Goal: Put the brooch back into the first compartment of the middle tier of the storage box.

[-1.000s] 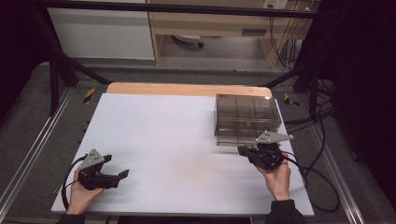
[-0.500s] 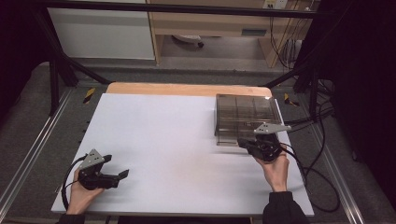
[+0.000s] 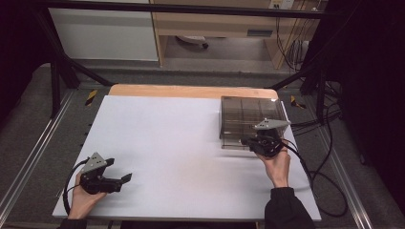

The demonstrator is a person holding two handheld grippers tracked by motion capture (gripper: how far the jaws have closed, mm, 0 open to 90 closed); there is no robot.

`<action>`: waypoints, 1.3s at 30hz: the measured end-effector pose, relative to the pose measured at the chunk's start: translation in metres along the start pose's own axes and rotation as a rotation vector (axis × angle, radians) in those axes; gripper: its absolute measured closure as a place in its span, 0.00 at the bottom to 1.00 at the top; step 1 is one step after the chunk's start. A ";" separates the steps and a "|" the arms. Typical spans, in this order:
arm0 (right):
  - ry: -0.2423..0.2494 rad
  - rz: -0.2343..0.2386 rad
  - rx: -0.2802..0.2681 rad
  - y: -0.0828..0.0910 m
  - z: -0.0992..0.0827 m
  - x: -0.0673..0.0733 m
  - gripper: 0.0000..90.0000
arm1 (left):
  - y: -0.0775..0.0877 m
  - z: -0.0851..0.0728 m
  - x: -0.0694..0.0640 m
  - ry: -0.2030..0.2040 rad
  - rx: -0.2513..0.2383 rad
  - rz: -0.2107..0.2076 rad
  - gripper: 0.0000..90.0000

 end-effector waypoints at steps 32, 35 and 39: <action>-0.023 -0.037 0.048 -0.042 0.005 -0.016 0.98 | -0.001 -0.001 0.000 -0.003 0.005 0.000 0.05; -0.027 -0.038 0.050 -0.045 0.004 -0.017 0.98 | -0.001 -0.001 0.000 -0.003 0.006 0.000 0.05; -0.025 -0.039 0.054 -0.049 0.004 -0.017 0.98 | -0.001 -0.001 0.000 -0.003 0.006 0.001 0.05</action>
Point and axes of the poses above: each handheld gripper's, and its own axes: y roughly backward along the jaws, z roughly out of its top, x roughly to its left, the point moved 9 cm from there along -y, roughly forward along the jaws, and after that the axes turned 2 degrees about x, right-handed, at the moved point
